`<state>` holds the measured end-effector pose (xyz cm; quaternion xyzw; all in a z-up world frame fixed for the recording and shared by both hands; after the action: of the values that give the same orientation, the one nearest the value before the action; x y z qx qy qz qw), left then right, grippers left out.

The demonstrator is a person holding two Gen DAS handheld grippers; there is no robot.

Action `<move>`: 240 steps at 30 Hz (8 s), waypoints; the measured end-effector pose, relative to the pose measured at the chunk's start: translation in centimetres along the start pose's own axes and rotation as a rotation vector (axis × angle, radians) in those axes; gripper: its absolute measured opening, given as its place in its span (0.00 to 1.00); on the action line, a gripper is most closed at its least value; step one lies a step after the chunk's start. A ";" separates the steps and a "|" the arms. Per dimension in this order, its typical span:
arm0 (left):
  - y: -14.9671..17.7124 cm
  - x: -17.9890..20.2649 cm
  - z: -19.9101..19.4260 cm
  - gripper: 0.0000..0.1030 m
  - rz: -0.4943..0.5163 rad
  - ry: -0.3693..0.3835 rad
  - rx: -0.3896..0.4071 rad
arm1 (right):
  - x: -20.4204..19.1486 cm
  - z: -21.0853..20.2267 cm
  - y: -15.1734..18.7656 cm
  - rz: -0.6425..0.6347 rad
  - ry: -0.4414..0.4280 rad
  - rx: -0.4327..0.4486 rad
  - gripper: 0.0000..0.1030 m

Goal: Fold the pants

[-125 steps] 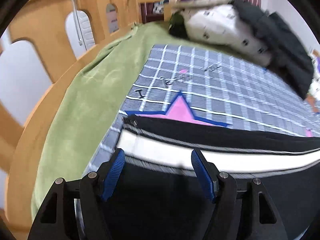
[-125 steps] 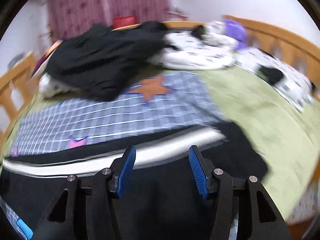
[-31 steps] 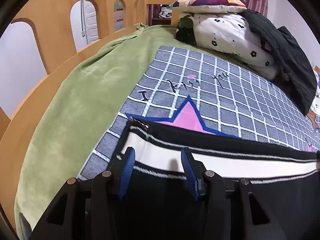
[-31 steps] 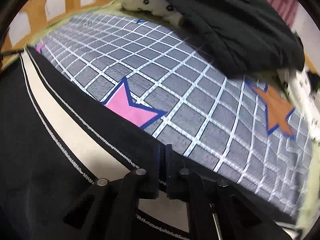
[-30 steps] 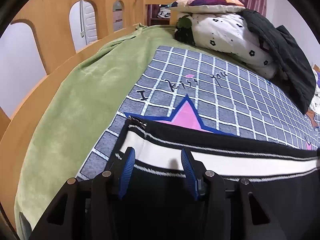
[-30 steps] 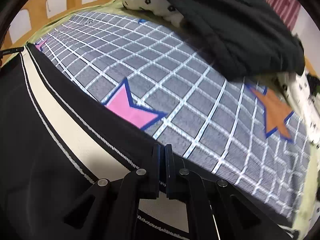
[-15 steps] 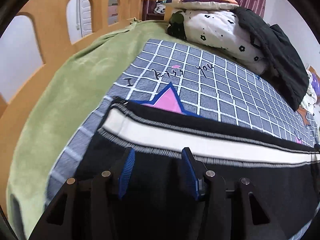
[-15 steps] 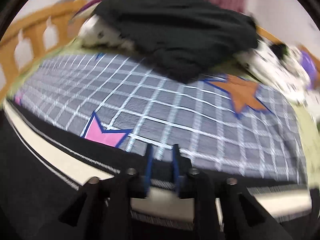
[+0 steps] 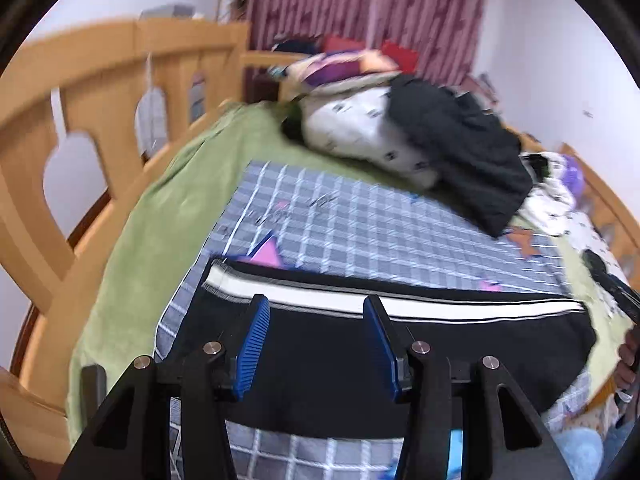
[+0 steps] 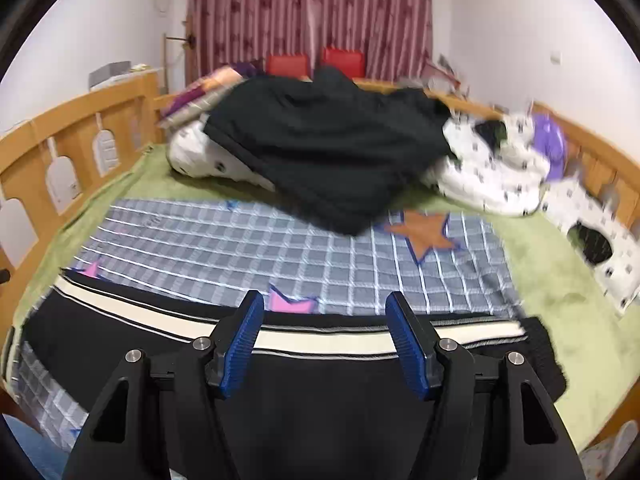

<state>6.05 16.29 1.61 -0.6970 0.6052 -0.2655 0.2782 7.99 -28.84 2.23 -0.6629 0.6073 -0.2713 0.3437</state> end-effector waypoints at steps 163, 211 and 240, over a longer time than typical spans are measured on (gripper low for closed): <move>-0.2 4.3 20.8 0.12 0.131 0.104 -0.109 | 10.6 5.5 5.0 0.250 -0.088 0.189 0.34; 12.6 0.3 16.2 0.81 0.095 0.079 -0.078 | -16.3 15.1 13.0 -0.005 -0.358 -0.192 0.06; 13.1 -0.5 18.6 0.84 0.047 0.137 -0.158 | -15.1 21.5 7.3 -0.094 -0.287 -0.113 0.05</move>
<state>10.01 16.59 -20.77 -0.6825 0.6581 -0.2575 0.1865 18.43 -11.31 -15.92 -0.7410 0.5345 -0.1551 0.3757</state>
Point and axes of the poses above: each gripper's, at about its wrist camera, not at the fingertips, and z roughly the way its jaws point, x to its right, y to its underside, the point moved 4 cm from there along z, roughly the way its jaws point, and after that the axes turned 11 degrees about -y, right-handed, at the moved point
